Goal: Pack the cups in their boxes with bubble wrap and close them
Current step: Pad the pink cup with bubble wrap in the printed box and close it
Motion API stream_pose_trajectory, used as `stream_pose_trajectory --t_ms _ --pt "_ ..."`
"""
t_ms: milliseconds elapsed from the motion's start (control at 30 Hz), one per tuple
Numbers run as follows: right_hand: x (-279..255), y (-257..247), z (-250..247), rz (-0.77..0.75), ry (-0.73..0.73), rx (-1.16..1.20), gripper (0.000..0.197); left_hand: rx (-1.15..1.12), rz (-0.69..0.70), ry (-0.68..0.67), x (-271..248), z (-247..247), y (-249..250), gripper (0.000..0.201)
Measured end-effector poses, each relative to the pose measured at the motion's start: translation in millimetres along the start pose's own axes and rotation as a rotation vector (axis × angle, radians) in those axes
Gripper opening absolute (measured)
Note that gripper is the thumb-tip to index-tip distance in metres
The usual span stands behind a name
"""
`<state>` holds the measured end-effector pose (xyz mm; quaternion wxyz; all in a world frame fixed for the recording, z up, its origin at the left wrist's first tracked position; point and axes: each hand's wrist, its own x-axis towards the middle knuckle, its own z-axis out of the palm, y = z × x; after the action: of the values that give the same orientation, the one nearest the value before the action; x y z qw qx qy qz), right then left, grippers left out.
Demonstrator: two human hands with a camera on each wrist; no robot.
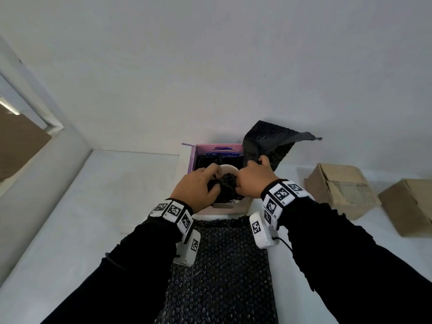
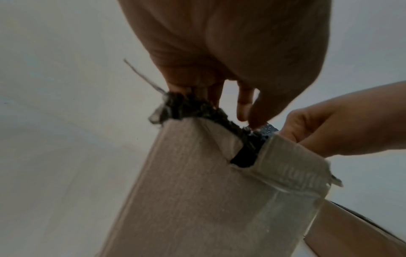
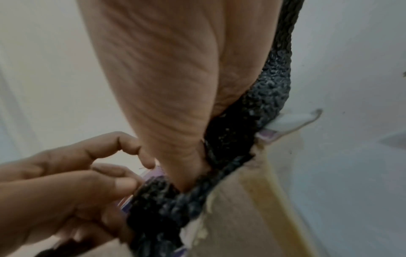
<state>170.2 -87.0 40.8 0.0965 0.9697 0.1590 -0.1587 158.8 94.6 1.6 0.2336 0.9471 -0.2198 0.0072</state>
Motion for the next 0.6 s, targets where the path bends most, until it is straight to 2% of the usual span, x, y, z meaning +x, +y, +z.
stream_pose_trajectory --t_ms 67,133,200,267,333,367,400,433,500,533,600 --pt "2.5 -5.5 -6.1 0.006 0.033 0.0 0.02 0.05 0.019 -0.042 -3.4 1.6 -1.6 0.029" --pt "2.0 -8.6 -8.8 -0.049 0.106 0.027 0.005 0.106 -0.019 -0.113 -4.6 3.2 -1.3 0.043" --pt "-1.3 -5.8 -4.4 -0.077 0.25 0.051 0.018 0.158 -0.052 -0.157 -4.5 5.0 1.5 0.052" --pt "-4.0 2.0 1.7 -0.006 0.545 0.147 0.022 0.215 -0.067 -0.171 -3.7 7.8 3.9 0.047" --pt "-5.3 10.0 7.3 0.189 0.859 0.292 0.026 0.227 -0.066 -0.142 -2.9 9.4 5.0 0.036" --pt "-6.7 12.7 8.4 0.321 0.933 0.38 0.035 0.188 -0.068 -0.113 -2.3 9.3 4.9 0.029" --pt "-5.0 16.5 10.9 0.446 0.926 0.488 0.049 0.131 -0.072 -0.082 -1.8 8.5 5.3 0.023" --pt "-3.5 20.1 12.1 0.546 0.858 0.626 0.066 0.077 -0.074 -0.051 -1.3 8.3 5.8 0.025" --pt "3.2 28.0 17.2 0.625 0.676 0.948 0.088 0.03 -0.053 -0.046 0.0 8.8 7.1 0.038" --pt "5.9 31.7 20.2 0.6 0.642 1.044 0.089 0.034 -0.034 -0.071 1.0 10.1 7.5 0.048" --pt "8.4 34.1 23.4 0.483 0.701 0.984 0.076 0.066 -0.003 -0.146 4.0 13.8 7.9 0.06"
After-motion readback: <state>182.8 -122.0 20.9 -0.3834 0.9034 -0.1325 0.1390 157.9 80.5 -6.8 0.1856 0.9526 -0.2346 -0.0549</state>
